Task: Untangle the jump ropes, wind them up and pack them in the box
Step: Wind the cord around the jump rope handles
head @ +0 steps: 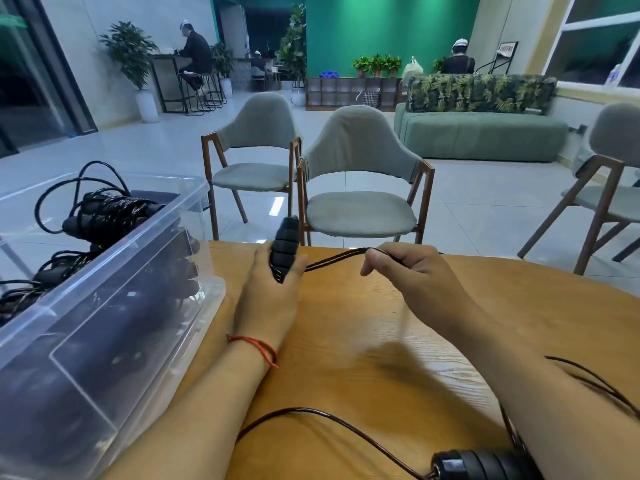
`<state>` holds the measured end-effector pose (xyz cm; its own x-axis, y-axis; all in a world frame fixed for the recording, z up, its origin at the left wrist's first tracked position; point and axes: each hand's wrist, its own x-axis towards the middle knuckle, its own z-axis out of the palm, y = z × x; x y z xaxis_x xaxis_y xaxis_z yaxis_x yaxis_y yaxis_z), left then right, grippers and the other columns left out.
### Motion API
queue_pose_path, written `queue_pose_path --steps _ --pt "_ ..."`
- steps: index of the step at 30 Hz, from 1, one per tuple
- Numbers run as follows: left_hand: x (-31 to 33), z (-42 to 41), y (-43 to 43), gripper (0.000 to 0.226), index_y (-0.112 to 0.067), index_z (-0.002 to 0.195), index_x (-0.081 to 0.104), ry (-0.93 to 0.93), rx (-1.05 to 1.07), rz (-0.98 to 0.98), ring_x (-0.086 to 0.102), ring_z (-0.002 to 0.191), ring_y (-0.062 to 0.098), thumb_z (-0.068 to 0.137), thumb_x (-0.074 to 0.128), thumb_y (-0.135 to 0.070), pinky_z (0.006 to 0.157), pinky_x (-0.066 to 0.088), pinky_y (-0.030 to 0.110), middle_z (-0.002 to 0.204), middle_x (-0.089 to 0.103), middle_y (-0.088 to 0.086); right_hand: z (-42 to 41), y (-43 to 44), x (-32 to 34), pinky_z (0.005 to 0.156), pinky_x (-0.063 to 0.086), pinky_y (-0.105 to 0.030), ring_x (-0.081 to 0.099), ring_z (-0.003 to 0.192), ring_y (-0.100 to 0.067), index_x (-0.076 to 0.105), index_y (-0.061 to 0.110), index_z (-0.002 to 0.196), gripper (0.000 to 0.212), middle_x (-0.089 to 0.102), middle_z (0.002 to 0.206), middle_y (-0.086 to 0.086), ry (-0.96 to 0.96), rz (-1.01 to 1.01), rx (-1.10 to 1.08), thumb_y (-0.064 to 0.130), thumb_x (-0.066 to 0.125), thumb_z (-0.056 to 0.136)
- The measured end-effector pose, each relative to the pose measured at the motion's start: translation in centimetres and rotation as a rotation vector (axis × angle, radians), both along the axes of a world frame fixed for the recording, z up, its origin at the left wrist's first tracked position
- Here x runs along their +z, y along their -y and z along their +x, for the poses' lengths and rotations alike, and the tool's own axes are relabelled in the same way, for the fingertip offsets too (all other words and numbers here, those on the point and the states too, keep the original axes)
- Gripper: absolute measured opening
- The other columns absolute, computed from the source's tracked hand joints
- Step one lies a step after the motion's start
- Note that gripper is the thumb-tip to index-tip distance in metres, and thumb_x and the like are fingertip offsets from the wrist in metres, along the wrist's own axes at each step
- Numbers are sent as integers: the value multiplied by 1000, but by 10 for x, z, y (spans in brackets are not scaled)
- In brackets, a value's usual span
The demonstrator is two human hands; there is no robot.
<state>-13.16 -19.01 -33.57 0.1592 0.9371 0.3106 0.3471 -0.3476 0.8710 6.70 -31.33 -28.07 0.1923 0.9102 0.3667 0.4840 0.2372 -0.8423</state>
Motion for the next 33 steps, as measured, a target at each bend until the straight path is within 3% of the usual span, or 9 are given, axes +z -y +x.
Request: queue_pose_path --steps 3,7,9,11,13,17,22,26,33 --pt "0 3 6 70 -41 146 38 -136 -140 27 63 92 10 90 54 -80 68 47 28 112 63 -8 -6 3 6 60 33 -22 39 56 -9 80 17 86 34 45 56 15 -13 49 50 31 58 107" --pt "2 8 15 100 -47 153 21 -359 -218 28 60 110 14 73 55 -96 86 58 42 131 53 -11 -11 8 14 63 39 -8 56 62 0 77 6 85 34 57 59 22 9 79 109 16 55 109" --pt "4 10 19 83 -49 146 31 -446 -177 87 62 101 13 79 45 -97 81 61 43 121 58 -11 -16 9 16 67 49 -20 64 71 -7 79 8 85 33 68 71 11 31 61 214 18 58 109" --pt "5 10 21 65 -51 139 38 -496 -160 142 62 98 13 87 33 -89 79 60 42 115 61 -13 -20 9 17 76 52 -52 65 79 -26 82 17 85 32 70 78 -6 78 19 298 30 62 107" --pt "6 10 25 58 -53 135 39 -535 -176 178 62 99 13 86 31 -81 82 59 42 115 61 -15 -20 9 20 71 48 -59 57 74 -38 82 23 82 32 64 74 -15 93 8 354 38 64 103" --pt "9 8 28 54 -50 136 42 -573 -209 215 61 97 12 89 33 -75 76 54 35 111 61 -15 -12 10 26 56 38 -48 47 60 -32 82 20 80 25 56 63 -13 157 26 367 33 74 100" --pt "9 4 27 47 -42 134 43 -594 -285 192 60 95 11 94 40 -67 79 57 37 109 58 -13 -12 2 32 61 37 -16 55 62 -8 79 18 86 16 56 70 25 482 325 44 31 82 94" --pt "12 9 37 46 -42 129 43 -592 -380 233 58 91 12 89 54 -63 79 57 41 104 55 -14 -8 -3 30 64 43 -25 54 65 -14 81 14 94 19 57 69 13 453 414 -114 33 84 92" --pt "10 12 36 54 -38 131 44 -696 -223 277 63 101 16 88 59 -67 85 57 37 109 56 -14 -19 0 33 68 44 -13 62 74 3 81 14 96 14 59 81 30 561 387 47 26 87 91"
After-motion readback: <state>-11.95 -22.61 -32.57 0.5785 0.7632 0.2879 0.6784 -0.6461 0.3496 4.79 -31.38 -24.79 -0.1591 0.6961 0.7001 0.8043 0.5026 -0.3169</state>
